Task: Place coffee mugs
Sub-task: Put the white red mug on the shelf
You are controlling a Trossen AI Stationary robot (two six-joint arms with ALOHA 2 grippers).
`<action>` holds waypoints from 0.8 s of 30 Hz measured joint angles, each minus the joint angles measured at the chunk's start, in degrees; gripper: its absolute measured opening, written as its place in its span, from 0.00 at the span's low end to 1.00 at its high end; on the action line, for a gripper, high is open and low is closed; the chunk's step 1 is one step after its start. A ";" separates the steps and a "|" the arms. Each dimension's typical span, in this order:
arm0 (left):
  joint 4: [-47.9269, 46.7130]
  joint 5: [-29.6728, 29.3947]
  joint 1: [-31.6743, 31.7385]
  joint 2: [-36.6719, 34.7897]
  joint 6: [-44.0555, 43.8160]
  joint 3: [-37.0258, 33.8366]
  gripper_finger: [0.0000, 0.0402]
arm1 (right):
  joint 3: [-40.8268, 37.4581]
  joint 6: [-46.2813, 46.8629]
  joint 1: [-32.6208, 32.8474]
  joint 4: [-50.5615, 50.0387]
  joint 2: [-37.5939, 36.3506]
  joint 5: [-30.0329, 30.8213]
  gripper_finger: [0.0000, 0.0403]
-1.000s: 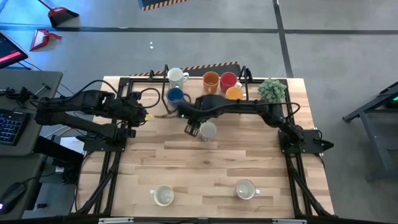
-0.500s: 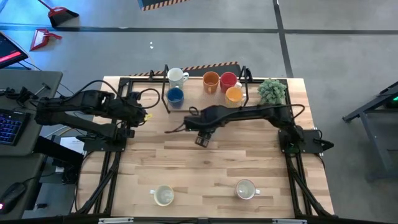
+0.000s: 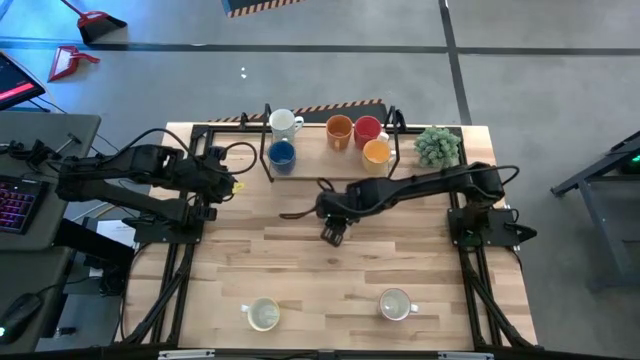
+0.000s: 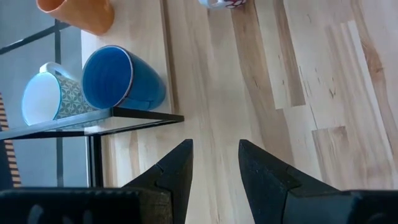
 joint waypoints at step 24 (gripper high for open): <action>0.33 -0.02 0.01 0.01 -0.16 0.00 0.30 | -0.91 -1.42 -0.63 4.81 1.97 1.00 0.38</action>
